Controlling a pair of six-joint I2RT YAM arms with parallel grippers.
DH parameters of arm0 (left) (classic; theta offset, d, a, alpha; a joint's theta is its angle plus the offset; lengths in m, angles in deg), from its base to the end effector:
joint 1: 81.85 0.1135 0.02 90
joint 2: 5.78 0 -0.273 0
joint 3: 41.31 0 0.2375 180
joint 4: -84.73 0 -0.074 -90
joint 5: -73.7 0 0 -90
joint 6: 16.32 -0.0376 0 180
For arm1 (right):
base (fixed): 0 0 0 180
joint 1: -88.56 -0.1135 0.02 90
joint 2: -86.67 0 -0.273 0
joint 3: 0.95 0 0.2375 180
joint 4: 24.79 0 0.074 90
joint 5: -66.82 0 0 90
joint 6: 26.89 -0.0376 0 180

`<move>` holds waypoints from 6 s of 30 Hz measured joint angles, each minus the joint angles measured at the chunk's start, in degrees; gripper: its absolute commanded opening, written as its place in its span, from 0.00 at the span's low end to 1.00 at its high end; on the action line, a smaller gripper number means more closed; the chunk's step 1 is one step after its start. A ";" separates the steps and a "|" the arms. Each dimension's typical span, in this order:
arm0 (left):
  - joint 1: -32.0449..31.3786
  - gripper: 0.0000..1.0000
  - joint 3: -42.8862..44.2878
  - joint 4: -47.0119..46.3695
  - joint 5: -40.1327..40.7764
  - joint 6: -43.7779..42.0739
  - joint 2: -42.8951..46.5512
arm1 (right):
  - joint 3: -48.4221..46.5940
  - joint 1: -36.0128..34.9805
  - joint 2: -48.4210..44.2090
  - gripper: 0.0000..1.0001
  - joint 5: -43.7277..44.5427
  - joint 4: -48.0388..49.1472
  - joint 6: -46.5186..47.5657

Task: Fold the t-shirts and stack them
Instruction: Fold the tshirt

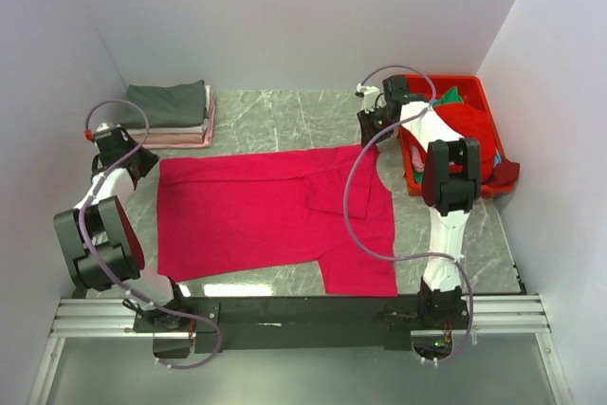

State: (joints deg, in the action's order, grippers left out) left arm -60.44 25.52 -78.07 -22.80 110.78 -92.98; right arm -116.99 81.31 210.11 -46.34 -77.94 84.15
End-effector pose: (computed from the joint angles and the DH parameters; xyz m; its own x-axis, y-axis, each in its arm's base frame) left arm 0.2972 0.1120 0.2356 -0.2844 -0.7553 -0.5905 -0.5651 0.6296 -0.5332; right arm 0.4538 0.0726 0.2162 -0.6957 -0.4213 -0.5818 -0.5975 0.7890 0.1431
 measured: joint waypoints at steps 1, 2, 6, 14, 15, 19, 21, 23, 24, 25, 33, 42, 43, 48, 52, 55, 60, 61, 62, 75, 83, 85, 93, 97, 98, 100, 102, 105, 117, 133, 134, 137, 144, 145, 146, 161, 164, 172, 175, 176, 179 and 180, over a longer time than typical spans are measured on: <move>-0.02 0.28 0.13 -0.02 -0.90 -0.35 -0.66 | -0.70 0.00 0.50 0.28 0.35 -0.28 0.04; 0.00 0.28 0.28 -0.11 -1.62 -0.55 -1.20 | -1.64 0.00 1.09 0.27 0.79 -0.74 0.13; 0.00 0.28 1.01 -0.13 -3.89 -1.70 -4.90 | -6.49 0.00 4.42 0.29 2.40 -2.56 0.72; 0.61 0.30 1.99 0.09 -5.64 -3.58 -5.77 | -6.51 0.00 4.76 0.51 5.86 -3.10 1.57; 0.74 0.30 2.27 0.07 -5.75 -3.67 -5.77 | -6.51 0.00 4.76 0.52 6.10 -3.10 1.57; 1.16 0.30 2.71 0.39 -6.38 -4.37 -4.39 | -7.13 0.00 4.98 0.54 7.21 -3.52 1.49; 1.27 0.32 2.64 0.92 -6.64 -4.79 -2.19 | -8.31 0.00 5.64 0.54 7.67 -3.72 1.40; 1.29 0.32 2.32 1.07 -6.93 -4.98 0.92 | -9.60 0.00 6.62 0.54 7.96 -3.96 1.38; 1.29 0.32 1.79 0.87 -7.23 -5.01 3.04 | -10.25 0.00 7.26 0.55 8.17 -4.00 1.38; 1.29 0.32 1.18 0.68 -7.56 -5.03 5.55 | -10.51 0.00 7.74 0.54 8.41 -4.00 1.40; 1.29 0.32 -2.67 -0.11 -10.36 -5.20 16.41 | -13.03 0.00 11.56 0.48 9.40 -6.84 2.12; 1.29 0.34 -7.04 1.40 -12.15 -6.38 23.54 | -15.34 -0.02 12.72 0.13 9.66 -8.13 2.71; 1.29 0.34 -7.32 1.57 -12.22 -6.47 24.24 | -15.65 -0.02 12.83 0.11 9.66 -8.39 2.69; 1.29 0.34 -8.11 1.57 -12.28 -6.54 25.99 | -17.33 -0.02 13.11 0.00 11.15 -8.59 2.43; 1.29 0.34 -8.70 1.64 -12.26 -6.75 25.99 | -19.80 -0.02 13.88 0.00 13.60 -7.54 2.36; 1.29 0.36 -8.90 1.79 -12.24 -7.08 25.99 | -23.17 -0.02 15.74 0.00 15.56 -6.29 2.08; 1.29 0.49 -8.92 1.60 -12.26 -7.37 25.99 | -29.99 -0.15 20.20 0.02 18.32 -3.93 1.05; 1.29 0.56 -8.92 1.62 -12.31 -7.19 25.99 | -30.69 -0.31 20.68 0.06 19.06 -3.17 0.85; 1.33 0.60 -8.94 1.60 -12.37 -6.93 25.97 | -31.06 -0.42 21.05 0.16 19.61 -2.51 0.74; 2.67 0.67 -10.88 8.48 -22.45 6.38 26.03 | -15.80 -4.04 5.62 0.64 15.34 2.67 6.64; -23.85 0.65 -15.17 20.65 -8.92 16.15 38.05 | 20.83 -16.90 -35.76 0.65 -9.88 1.95 26.36; -30.18 0.63 -16.74 25.18 -3.37 21.70 41.33 | 29.33 -17.75 -43.12 0.65 -14.75 1.92 28.79; -46.64 0.55 -19.21 47.91 10.38 47.01 47.41 | 46.27 -14.25 -50.16 0.65 -16.98 3.85 27.76; -48.13 0.55 -18.78 53.16 14.53 51.84 42.32 | 48.50 -10.67 -52.26 0.65 -17.25 4.22 26.38; -48.26 0.55 -18.67 53.72 15.67 52.70 40.28 | 48.48 -9.27 -52.59 0.65 -17.31 4.48 26.16; -48.30 0.54 -18.58 54.16 17.18 53.83 36.57 | 48.48 -7.13 -53.24 0.65 -17.81 5.05 25.42; -48.30 0.53 -18.58 54.49 18.12 54.80 33.38 | 48.48 -5.53 -53.35 0.65 -18.38 5.35 24.79; -48.30 0.50 -18.58 55.89 19.10 56.13 31.04 | 48.50 -4.33 -53.33 0.65 -18.60 5.49 23.96; -48.30 0.46 -17.99 61.61 20.15 57.88 29.44 | 48.48 -3.41 -51.80 0.64 -20.57 5.49 23.37; -48.30 0.36 -17.88 56.92 19.89 58.07 17.38 | 48.48 -1.42 -51.80 0.64 -23.19 4.26 23.54; -48.30 0.35 -18.14 56.33 19.91 58.07 17.25 | 48.48 -1.22 -51.80 0.64 -23.30 4.20 23.58; -48.28 0.35 -18.25 55.84 19.89 58.10 17.03 | 48.43 -0.76 -51.80 0.64 -23.78 3.80 23.61; -48.11 0.17 -17.94 54.69 19.93 57.86 16.26 | 48.15 -0.59 -51.80 0.64 -24.52 2.49 23.87; -48.09 0.18 -17.79 54.69 20.00 57.75 16.22 | 48.15 -0.59 -51.80 0.64 -24.50 2.25 23.98; -48.06 0.18 -17.73 54.69 20.17 57.59 16.20 | 48.15 -0.59 -51.80 0.64 -24.50 2.03 24.02; -45.11 0.53 -16.63 56.83 22.08 55.12 20.72 | 47.71 -0.59 -51.74 0.64 -24.50 0.76 24.50; -45.11 0.49 -16.63 57.96 20.90 55.34 22.95 | 47.69 -0.59 -51.60 0.64 -24.50 0.74 24.50; -43.71 0.42 -16.55 58.58 20.48 54.88 17.73 | 47.21 -0.57 -51.52 0.64 -24.52 0.35 24.87; -43.12 0.43 -16.06 58.03 19.45 53.72 13.38 | 47.19 -0.37 -51.52 0.64 -24.55 0.33 24.90; -43.08 0.43 -15.72 58.16 19.41 53.37 12.74 | 47.19 -0.20 -51.52 0.64 -24.55 0.33 24.92; -42.99 0.43 -15.47 58.18 19.45 52.50 12.33 | 47.19 0.17 -51.52 0.64 -24.63 0.33 24.96; -42.86 0.43 -15.45 58.14 19.43 52.17 12.26 | 47.19 0.33 -51.52 0.64 -24.72 0.31 25.07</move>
State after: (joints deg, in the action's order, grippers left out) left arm -103.30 10.07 -19.93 -3.37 162.95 -80.72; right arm -69.80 81.64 158.59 -71.06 -77.64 109.22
